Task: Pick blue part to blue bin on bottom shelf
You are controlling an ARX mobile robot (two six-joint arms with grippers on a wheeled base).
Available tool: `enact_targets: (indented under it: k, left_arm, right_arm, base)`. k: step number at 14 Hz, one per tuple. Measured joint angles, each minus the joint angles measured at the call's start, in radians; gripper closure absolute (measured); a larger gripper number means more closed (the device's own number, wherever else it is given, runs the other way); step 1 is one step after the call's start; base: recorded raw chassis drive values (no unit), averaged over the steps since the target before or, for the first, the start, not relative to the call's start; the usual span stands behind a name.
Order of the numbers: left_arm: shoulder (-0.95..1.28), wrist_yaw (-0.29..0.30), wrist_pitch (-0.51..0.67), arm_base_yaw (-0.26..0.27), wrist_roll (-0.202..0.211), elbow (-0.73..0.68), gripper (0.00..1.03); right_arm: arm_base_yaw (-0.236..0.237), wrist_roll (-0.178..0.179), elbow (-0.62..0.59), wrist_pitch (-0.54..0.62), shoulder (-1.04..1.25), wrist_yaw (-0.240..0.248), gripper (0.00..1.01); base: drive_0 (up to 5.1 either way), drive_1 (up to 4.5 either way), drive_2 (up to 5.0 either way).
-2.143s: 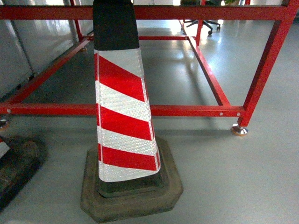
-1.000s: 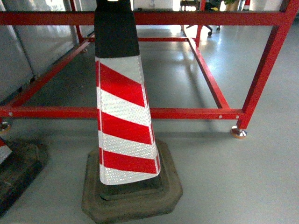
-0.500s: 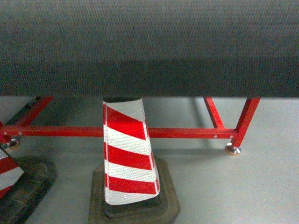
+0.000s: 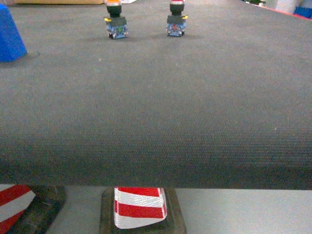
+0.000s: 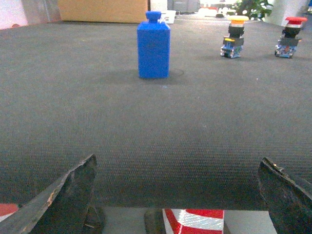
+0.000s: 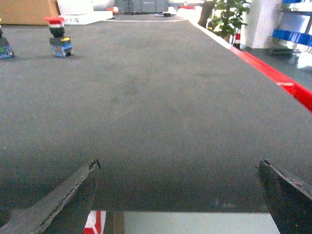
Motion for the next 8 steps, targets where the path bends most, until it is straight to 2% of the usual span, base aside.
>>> enact_targets:
  k: [8]
  left_arm:
    - [0.000,-0.002,0.000,0.000,0.000,0.000,0.05]
  right_arm:
    - [0.000,-0.002,0.000,0.000,0.000,-0.001,0.03]
  base:
    - [0.0,0.00,0.0]
